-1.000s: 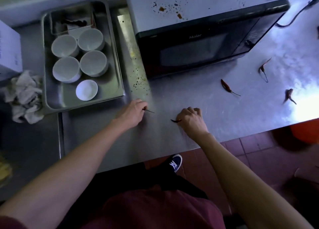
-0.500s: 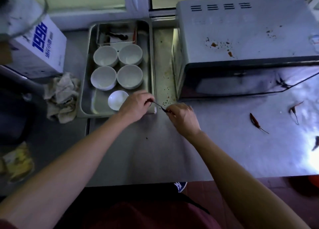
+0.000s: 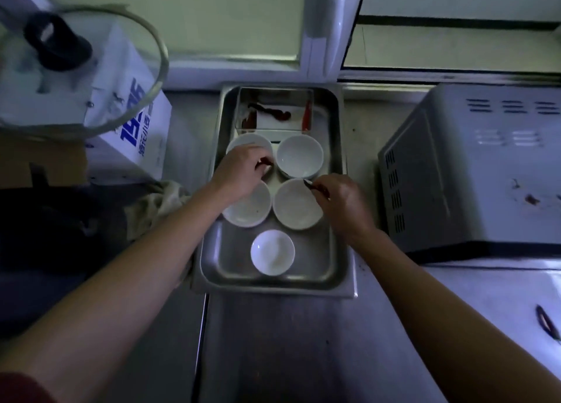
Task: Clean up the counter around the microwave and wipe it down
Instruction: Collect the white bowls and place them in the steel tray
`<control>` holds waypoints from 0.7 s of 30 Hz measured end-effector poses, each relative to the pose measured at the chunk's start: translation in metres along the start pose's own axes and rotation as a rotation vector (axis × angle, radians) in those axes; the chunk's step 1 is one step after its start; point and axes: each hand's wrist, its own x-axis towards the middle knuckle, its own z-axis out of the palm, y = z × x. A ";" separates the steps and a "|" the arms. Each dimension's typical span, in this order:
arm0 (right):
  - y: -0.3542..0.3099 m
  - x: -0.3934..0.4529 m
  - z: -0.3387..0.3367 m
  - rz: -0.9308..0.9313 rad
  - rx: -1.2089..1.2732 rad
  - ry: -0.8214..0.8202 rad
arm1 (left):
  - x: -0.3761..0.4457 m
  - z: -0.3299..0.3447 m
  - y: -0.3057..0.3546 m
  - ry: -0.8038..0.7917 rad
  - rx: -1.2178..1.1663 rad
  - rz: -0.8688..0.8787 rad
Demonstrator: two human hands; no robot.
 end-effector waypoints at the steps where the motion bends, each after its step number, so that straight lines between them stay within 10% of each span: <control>1: 0.000 0.012 0.001 -0.004 -0.012 0.010 | 0.013 -0.001 -0.008 0.001 -0.001 0.001; 21: 0.012 0.187 0.043 -0.101 -0.027 0.122 | 0.133 0.023 -0.097 -0.022 0.009 0.001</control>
